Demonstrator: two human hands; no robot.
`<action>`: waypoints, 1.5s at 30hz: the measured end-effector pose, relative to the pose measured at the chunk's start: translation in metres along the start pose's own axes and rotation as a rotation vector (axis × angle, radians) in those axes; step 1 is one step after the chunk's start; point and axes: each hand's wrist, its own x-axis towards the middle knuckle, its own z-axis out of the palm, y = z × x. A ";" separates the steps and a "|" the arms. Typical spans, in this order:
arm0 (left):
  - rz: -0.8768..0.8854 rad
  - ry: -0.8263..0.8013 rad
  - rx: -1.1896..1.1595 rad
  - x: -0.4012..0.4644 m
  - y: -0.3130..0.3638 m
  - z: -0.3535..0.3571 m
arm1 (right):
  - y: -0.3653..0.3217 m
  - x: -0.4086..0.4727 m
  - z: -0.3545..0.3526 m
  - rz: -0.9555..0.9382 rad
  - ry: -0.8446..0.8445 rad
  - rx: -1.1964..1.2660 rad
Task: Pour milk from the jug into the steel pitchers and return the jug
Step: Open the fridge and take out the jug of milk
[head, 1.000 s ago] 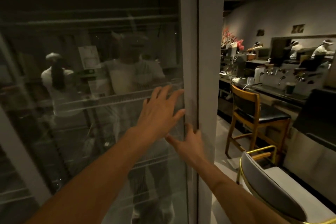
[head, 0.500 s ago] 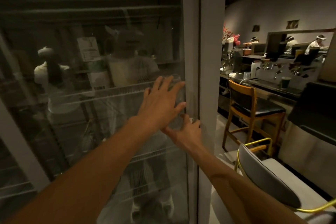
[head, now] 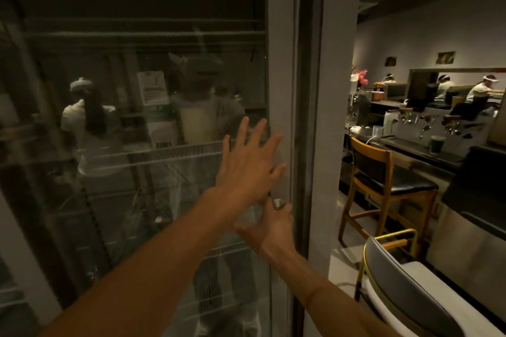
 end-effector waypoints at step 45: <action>-0.217 0.100 0.611 -0.056 -0.165 -0.062 | -0.165 0.082 0.015 -0.604 0.265 0.308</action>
